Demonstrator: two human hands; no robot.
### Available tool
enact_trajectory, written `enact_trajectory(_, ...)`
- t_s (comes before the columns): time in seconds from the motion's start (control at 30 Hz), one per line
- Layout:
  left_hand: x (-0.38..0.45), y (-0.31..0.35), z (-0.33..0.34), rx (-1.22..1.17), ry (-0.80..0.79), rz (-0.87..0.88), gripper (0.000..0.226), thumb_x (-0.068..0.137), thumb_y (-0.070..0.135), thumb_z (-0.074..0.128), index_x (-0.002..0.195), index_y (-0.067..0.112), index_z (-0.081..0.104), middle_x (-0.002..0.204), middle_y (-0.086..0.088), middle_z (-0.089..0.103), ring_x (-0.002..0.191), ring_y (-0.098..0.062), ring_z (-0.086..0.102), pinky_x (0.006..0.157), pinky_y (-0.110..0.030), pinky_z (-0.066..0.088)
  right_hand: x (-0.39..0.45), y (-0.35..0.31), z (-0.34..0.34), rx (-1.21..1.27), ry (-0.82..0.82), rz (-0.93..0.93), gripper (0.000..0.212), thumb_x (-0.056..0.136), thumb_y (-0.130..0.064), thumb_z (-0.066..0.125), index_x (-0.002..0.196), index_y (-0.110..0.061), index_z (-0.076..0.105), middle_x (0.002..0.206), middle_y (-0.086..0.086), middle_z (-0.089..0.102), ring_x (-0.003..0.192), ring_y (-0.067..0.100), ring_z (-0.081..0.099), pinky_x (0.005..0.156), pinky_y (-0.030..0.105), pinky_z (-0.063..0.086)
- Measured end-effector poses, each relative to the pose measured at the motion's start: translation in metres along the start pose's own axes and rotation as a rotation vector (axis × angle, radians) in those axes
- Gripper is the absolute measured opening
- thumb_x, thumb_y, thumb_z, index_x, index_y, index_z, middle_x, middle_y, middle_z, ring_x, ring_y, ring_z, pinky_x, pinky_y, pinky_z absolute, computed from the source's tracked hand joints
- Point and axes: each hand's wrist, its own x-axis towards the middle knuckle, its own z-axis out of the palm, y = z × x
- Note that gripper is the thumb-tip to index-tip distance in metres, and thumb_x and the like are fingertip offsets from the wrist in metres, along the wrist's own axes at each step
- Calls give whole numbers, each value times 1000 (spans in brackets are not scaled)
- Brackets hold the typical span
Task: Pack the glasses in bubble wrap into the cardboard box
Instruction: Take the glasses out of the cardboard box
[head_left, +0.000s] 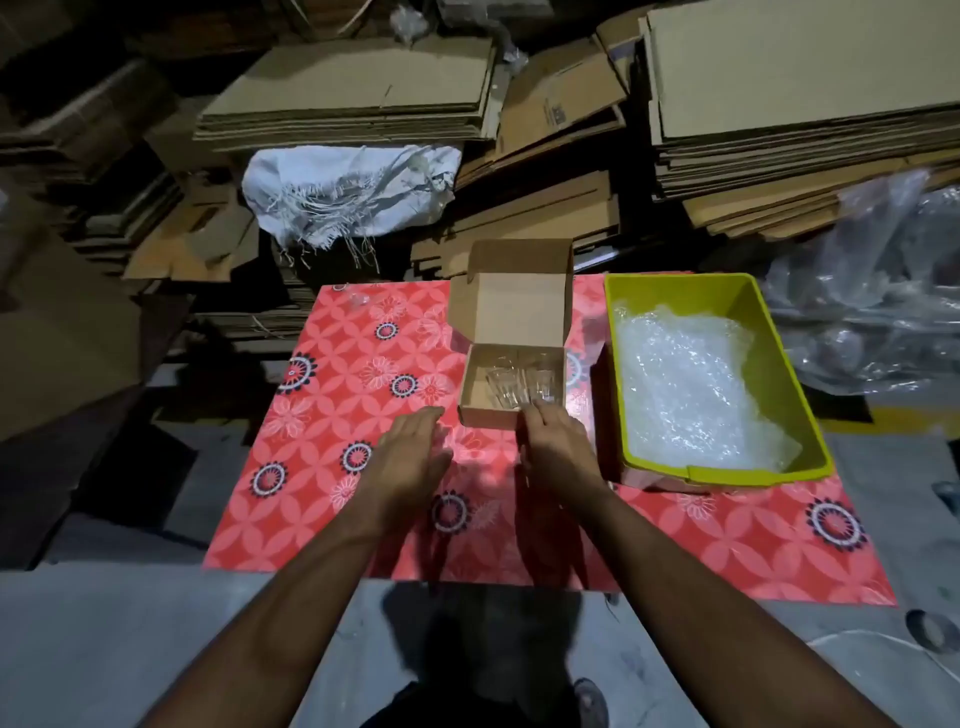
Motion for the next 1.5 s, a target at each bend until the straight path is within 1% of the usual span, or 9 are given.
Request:
enact_trajectory(0.17, 39, -9, 9, -24, -7, 152, 51, 94, 25, 61, 140, 7, 49, 138, -13, 58, 127, -31, 54, 107, -43, 42, 20, -12, 3, -150, -95, 76, 57, 72, -17, 69, 127, -14, 50, 125, 6, 56, 117, 29, 52, 99, 42, 42)
enact_trajectory(0.37, 75, -34, 31, -65, -48, 323, 58, 90, 34, 51, 138, 4, 53, 144, -20, 52, 132, -38, 50, 111, -50, 41, 28, -18, 17, -260, -83, 156, 55, 80, -24, 60, 134, -17, 51, 124, 3, 61, 115, 26, 55, 109, 44, 33)
enact_trajectory(0.5, 76, -38, 42, -38, -99, 404, 59, 87, 20, 64, 142, 4, 49, 148, -16, 47, 138, -31, 43, 115, -44, 36, 26, -22, 20, -267, -51, 198, 47, 83, -28, 58, 129, -22, 51, 118, -1, 62, 113, 23, 55, 110, 43, 33)
enact_trajectory(0.7, 55, -38, 51, -144, -58, 397, 58, 83, 12, 63, 140, 5, 51, 143, -12, 51, 135, -26, 42, 118, -34, 26, 10, -23, 13, -257, -42, 161, 39, 86, -32, 52, 123, -20, 57, 106, 2, 62, 106, 27, 57, 106, 45, 34)
enact_trajectory(0.87, 28, -35, 59, -241, -9, 397, 42, 85, 8, 64, 127, 3, 59, 133, -16, 57, 126, -27, 45, 109, -50, 41, -14, -22, 6, -269, -58, 130, 32, 93, -37, 45, 117, -24, 62, 101, -1, 67, 101, 23, 60, 105, 46, 33)
enact_trajectory(1.07, 23, -27, 60, -294, -9, 256, 44, 94, 6, 60, 138, 8, 56, 155, -13, 41, 143, -27, 36, 117, -45, 35, 0, -21, 6, -123, -30, 164, 19, 91, -31, 55, 104, -19, 63, 96, 2, 66, 95, 26, 62, 86, 41, 42)
enact_trajectory(1.17, 25, -25, 57, -328, -1, 225, 44, 91, 0, 63, 134, 7, 60, 152, -14, 46, 140, -30, 43, 113, -46, 41, 24, -28, 11, 28, -36, 187, 30, 89, -28, 59, 114, -11, 58, 108, 11, 62, 100, 34, 60, 86, 41, 50)
enact_trajectory(1.27, 24, -19, 55, -330, 12, 202, 41, 88, -2, 67, 129, 4, 64, 146, -17, 52, 134, -32, 48, 112, -42, 42, 51, -42, 13, 112, -48, 285, 39, 92, -32, 63, 121, -8, 53, 119, 15, 57, 112, 34, 54, 93, 41, 46)
enact_trajectory(1.5, 16, -19, 59, -363, -16, 152, 43, 91, 3, 65, 134, 8, 61, 145, -13, 52, 134, -26, 48, 113, -39, 41, 72, -44, 32, -4, -99, 453, 59, 86, -42, 71, 127, -6, 50, 130, 15, 51, 122, 32, 46, 101, 36, 39)
